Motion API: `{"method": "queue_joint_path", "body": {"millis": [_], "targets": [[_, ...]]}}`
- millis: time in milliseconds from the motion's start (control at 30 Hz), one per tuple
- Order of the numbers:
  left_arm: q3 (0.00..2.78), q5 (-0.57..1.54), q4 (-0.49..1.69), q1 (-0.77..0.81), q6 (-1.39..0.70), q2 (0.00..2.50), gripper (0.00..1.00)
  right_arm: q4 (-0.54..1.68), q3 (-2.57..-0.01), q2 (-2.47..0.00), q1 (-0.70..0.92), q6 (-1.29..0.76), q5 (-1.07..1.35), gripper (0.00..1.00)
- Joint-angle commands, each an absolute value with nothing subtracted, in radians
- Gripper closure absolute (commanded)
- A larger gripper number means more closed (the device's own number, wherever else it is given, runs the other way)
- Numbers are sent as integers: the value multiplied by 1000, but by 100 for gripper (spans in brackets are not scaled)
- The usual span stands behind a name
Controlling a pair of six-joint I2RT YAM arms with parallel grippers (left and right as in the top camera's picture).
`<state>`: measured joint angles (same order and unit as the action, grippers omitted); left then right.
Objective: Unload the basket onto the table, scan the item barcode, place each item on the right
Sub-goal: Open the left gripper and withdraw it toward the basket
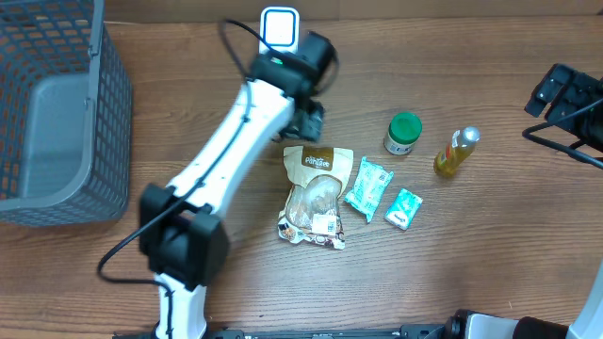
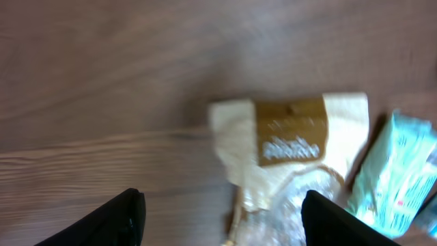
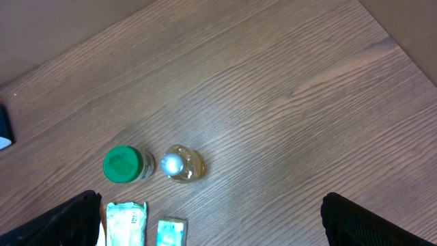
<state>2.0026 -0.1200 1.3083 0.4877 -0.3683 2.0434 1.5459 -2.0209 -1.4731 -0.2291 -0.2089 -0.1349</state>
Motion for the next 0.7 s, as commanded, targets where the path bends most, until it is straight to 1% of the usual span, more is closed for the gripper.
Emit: {"method": "queue_joint_path", "body": {"millis": [0, 167, 233, 333, 367, 400, 433, 667], "targets": [[2047, -156, 1301, 394, -416, 1917, 26, 1543, -2023, -1471, -231, -204, -137, 0], [2047, -133, 1320, 267, -430, 1871, 24, 1543, -2023, -1471, -231, -204, -137, 0], [2046, -133, 1336, 216, -430, 1872, 19, 1543, -2023, -1471, -231, -204, -137, 0], [2045, -132, 1360, 137, -430, 1877, 17, 1543, -2023, -1471, -231, -204, -138, 0], [2044, -130, 1366, 113, -431, 1877, 14, 1543, -2023, -1471, -231, -204, -137, 0], [2044, -130, 1371, 98, -430, 1877, 2, 1543, -2023, -1471, -231, -204, -137, 0], [2044, -130, 1377, 82, -430, 1877, 0, 1543, -2023, -1471, -231, -204, -137, 0], [2044, -130, 1391, 41, -430, 1877, 0, 1543, -2023, -1471, -231, -204, -137, 0]]}}
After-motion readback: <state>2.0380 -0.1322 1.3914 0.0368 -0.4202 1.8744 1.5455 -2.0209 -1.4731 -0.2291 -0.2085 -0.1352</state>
